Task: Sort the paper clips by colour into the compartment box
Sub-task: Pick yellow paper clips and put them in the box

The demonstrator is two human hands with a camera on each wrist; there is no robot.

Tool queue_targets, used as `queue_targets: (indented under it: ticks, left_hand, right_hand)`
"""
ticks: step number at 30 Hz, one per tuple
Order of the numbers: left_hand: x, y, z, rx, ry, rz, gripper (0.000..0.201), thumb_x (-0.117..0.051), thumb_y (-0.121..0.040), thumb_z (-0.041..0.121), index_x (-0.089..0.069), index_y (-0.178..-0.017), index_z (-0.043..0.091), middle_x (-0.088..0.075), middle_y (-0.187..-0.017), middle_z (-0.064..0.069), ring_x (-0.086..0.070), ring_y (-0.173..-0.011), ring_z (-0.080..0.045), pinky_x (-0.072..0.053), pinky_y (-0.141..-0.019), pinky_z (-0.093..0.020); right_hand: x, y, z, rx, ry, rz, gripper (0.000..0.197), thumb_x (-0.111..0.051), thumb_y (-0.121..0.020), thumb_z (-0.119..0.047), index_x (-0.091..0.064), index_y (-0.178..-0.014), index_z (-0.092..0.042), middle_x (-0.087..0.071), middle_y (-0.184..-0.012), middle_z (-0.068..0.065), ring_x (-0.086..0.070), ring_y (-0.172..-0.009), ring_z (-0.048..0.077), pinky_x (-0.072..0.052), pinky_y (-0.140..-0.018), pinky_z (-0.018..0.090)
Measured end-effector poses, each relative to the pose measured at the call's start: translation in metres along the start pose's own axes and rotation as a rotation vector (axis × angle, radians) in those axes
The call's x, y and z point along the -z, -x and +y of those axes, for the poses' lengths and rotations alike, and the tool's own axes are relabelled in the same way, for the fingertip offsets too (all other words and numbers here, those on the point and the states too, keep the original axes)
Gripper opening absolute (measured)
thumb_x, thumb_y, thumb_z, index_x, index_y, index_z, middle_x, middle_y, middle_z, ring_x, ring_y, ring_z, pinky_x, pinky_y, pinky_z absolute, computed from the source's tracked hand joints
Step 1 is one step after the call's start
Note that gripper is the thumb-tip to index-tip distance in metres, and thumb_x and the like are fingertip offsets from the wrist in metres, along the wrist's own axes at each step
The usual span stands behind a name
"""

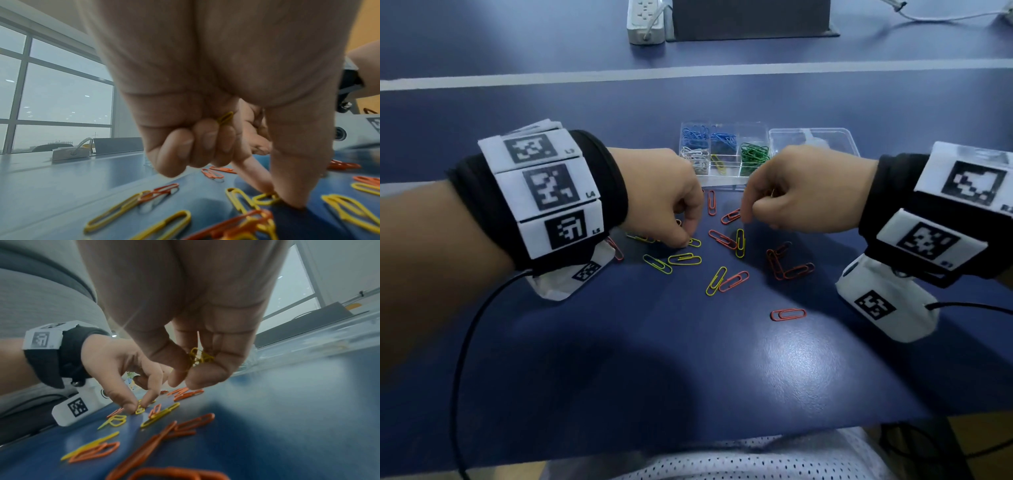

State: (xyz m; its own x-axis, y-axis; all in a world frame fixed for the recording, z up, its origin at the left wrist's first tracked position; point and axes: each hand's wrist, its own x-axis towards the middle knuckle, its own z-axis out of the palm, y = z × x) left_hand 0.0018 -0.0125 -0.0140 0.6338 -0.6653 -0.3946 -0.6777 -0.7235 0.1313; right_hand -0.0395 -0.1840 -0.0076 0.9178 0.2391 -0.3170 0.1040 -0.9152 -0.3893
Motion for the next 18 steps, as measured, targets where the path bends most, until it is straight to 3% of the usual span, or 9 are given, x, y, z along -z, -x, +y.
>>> queue_targets:
  ticks: [2,4,6,11,14,16,18]
  left_hand:
    - [-0.001,0.001,0.001,0.012,0.008,-0.001,0.007,-0.064,-0.072,0.030,-0.062,-0.068,0.025,-0.050,-0.054,0.006,-0.046,-0.053,-0.005,-0.042,-0.060,-0.022]
    - [-0.003,0.001,0.001,0.019,0.016,-0.003,0.015,-0.059,-0.073,0.031,-0.054,-0.061,0.025,-0.051,-0.056,0.007,-0.046,-0.055,-0.004,-0.044,-0.066,-0.024]
    - [-0.002,0.000,0.001,0.035,0.028,-0.001,0.019,-0.055,-0.074,0.031,-0.049,-0.058,0.025,-0.052,-0.059,0.007,-0.046,-0.058,-0.004,-0.045,-0.069,-0.025]
    - [0.009,-0.008,0.002,0.086,0.103,0.119,0.014,-0.052,-0.074,0.033,-0.049,-0.065,0.022,-0.051,-0.061,0.006,-0.044,-0.059,-0.006,-0.041,-0.069,-0.027]
    - [0.019,-0.018,0.003,0.089,0.101,0.177,0.007,-0.055,-0.076,0.028,-0.056,-0.074,0.021,-0.050,-0.061,0.008,-0.046,-0.062,-0.013,-0.043,-0.071,-0.028]
    - [0.026,-0.027,0.003,0.085,0.076,0.223,0.007,-0.057,-0.077,0.023,-0.062,-0.081,0.020,-0.050,-0.064,0.009,-0.048,-0.070,-0.019,-0.041,-0.072,-0.028]
    - [0.032,-0.037,0.003,0.076,0.054,0.264,0.014,-0.055,-0.079,0.019,-0.066,-0.088,0.017,-0.052,-0.070,0.007,-0.049,-0.077,-0.020,-0.040,-0.073,-0.028]
  right_hand:
    - [-0.001,0.000,-0.003,0.039,0.060,-0.020,0.016,-0.060,-0.078,-0.022,-0.071,-0.087,-0.028,-0.055,-0.053,-0.013,-0.053,-0.053,-0.007,-0.040,-0.060,0.010]
    - [-0.002,0.000,-0.004,0.073,0.130,-0.068,0.024,-0.071,-0.074,-0.026,-0.071,-0.098,-0.029,-0.061,-0.069,-0.012,-0.057,-0.067,0.004,-0.048,-0.071,0.023]
    - [-0.003,-0.001,-0.004,0.097,0.174,-0.104,0.034,-0.076,-0.070,-0.030,-0.069,-0.103,-0.032,-0.064,-0.078,-0.009,-0.057,-0.077,0.012,-0.047,-0.076,0.024]
    - [-0.003,-0.004,-0.007,0.198,0.277,-0.136,0.021,-0.073,-0.074,-0.030,-0.072,-0.095,-0.029,-0.057,-0.066,-0.015,-0.051,-0.066,0.007,-0.041,-0.071,0.019]
    - [0.000,-0.005,-0.008,0.248,0.326,-0.170,0.015,-0.070,-0.077,-0.031,-0.072,-0.091,-0.027,-0.049,-0.058,-0.021,-0.045,-0.056,-0.003,-0.038,-0.063,0.018]
    - [0.001,-0.006,-0.008,0.265,0.352,-0.190,0.014,-0.068,-0.078,-0.031,-0.072,-0.090,-0.025,-0.047,-0.058,-0.020,-0.046,-0.057,0.001,-0.036,-0.059,0.014]
    - [0.000,-0.007,-0.009,0.265,0.384,-0.206,0.016,-0.065,-0.078,-0.032,-0.071,-0.091,-0.024,-0.048,-0.060,-0.018,-0.049,-0.066,0.010,-0.041,-0.064,0.019]
